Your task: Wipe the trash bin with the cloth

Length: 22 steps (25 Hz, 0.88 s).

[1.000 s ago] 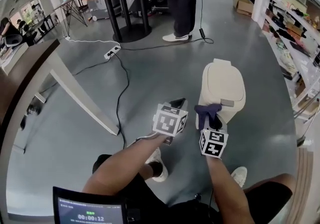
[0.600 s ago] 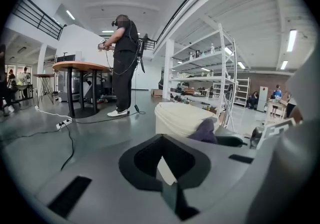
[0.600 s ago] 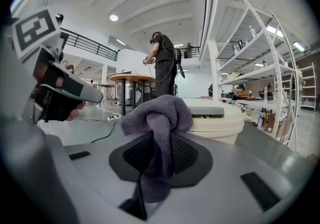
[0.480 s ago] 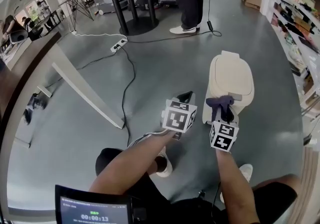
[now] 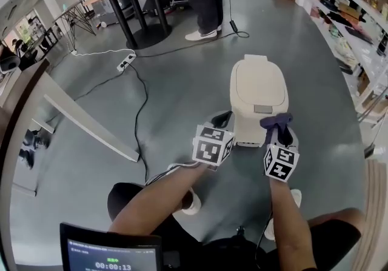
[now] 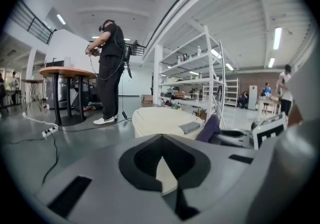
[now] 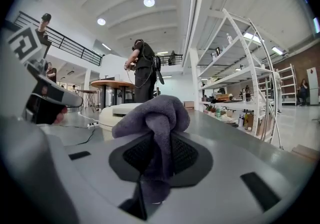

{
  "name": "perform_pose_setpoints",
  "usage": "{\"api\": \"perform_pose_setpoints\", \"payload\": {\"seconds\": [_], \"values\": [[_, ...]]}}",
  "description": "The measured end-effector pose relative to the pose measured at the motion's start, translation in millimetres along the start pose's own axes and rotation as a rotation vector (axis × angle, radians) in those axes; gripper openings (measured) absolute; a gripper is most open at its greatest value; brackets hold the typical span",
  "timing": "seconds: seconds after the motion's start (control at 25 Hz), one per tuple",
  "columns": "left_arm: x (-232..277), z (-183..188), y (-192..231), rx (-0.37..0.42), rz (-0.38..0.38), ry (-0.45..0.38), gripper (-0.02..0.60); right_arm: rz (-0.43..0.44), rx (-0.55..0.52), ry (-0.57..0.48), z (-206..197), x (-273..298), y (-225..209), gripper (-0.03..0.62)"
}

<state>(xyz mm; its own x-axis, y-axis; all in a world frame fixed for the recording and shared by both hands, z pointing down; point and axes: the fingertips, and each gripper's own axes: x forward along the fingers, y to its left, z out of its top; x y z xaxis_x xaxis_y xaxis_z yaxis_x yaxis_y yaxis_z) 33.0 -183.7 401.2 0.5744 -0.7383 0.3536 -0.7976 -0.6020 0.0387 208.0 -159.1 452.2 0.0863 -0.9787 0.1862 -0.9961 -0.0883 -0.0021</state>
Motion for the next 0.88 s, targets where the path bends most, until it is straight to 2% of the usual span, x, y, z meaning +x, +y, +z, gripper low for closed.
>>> {"api": "perform_pose_setpoints", "payload": {"seconds": [0.08,0.16,0.24,0.36,0.56,0.88], "values": [[6,5,2,-0.086,0.018,-0.040,-0.003,-0.016,0.008,0.001,-1,0,-19,0.081],[11,2,7,-0.138,0.050,-0.073,-0.003,-0.025,0.019,-0.004,-2,-2,-31,0.081],[16,-4,13,-0.128,0.083,-0.099,-0.003,-0.027,0.039,-0.019,-1,-6,-37,0.081],[16,-9,24,-0.069,0.129,-0.141,-0.003,-0.002,0.035,-0.039,-1,-9,-28,0.081],[1,-27,46,-0.092,0.180,-0.201,-0.003,0.091,-0.009,-0.041,-16,-16,29,0.081],[-12,-66,76,0.024,0.175,-0.168,-0.003,0.202,-0.003,-0.014,-26,3,129,0.081]]}}
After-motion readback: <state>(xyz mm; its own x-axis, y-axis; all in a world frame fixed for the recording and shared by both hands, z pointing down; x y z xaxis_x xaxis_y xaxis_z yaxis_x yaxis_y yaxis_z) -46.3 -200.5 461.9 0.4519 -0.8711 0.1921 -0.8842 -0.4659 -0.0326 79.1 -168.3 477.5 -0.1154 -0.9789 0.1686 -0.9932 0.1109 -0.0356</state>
